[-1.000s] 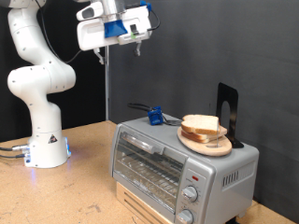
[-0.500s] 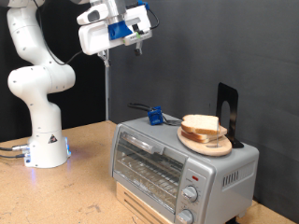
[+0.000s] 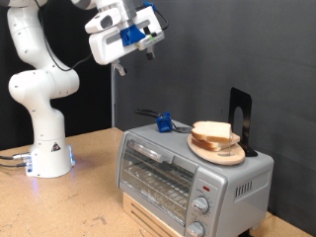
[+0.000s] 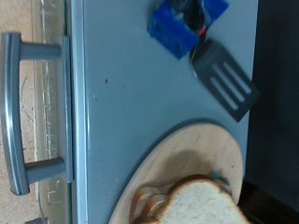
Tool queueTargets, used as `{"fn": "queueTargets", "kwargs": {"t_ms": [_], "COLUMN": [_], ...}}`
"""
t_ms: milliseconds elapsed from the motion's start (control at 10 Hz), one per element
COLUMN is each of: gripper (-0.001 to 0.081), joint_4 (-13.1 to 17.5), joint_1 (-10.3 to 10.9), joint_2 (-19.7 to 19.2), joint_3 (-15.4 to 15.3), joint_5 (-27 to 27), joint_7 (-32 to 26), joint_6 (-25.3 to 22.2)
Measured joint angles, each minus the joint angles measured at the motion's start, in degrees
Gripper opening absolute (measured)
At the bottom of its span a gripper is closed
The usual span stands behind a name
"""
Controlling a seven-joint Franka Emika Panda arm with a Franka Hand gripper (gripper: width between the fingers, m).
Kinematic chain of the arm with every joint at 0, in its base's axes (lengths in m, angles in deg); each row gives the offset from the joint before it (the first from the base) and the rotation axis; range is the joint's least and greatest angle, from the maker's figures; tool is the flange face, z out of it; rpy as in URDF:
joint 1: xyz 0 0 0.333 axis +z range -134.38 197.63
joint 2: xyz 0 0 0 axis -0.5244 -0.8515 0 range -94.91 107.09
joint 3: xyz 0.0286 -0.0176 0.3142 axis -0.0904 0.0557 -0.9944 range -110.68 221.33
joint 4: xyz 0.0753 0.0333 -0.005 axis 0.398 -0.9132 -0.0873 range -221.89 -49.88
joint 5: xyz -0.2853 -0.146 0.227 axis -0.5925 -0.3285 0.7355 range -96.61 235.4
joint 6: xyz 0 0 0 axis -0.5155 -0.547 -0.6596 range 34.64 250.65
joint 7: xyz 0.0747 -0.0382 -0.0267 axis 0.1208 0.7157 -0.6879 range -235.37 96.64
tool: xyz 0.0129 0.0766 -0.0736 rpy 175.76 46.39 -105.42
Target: Make a piece of toast with the oven
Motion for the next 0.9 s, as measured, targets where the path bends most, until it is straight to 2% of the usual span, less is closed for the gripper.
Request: {"fn": "queueTargets", "kwargs": {"t_ms": [300, 700, 900], "gripper": [0.0809, 0.0809, 0.0809], "joint_4": [-3.21, -5.27, -5.34], "joint_1": [-0.65, -2.84, -3.47], "joint_2": [-1.42, -5.1, -7.23], "joint_3": [0.02, 0.54, 1.26], "joint_5": [-0.88, -3.83, -3.98], "joint_7": [0.02, -1.45, -2.39], "joint_6": [3.0, 7.54, 9.08]}}
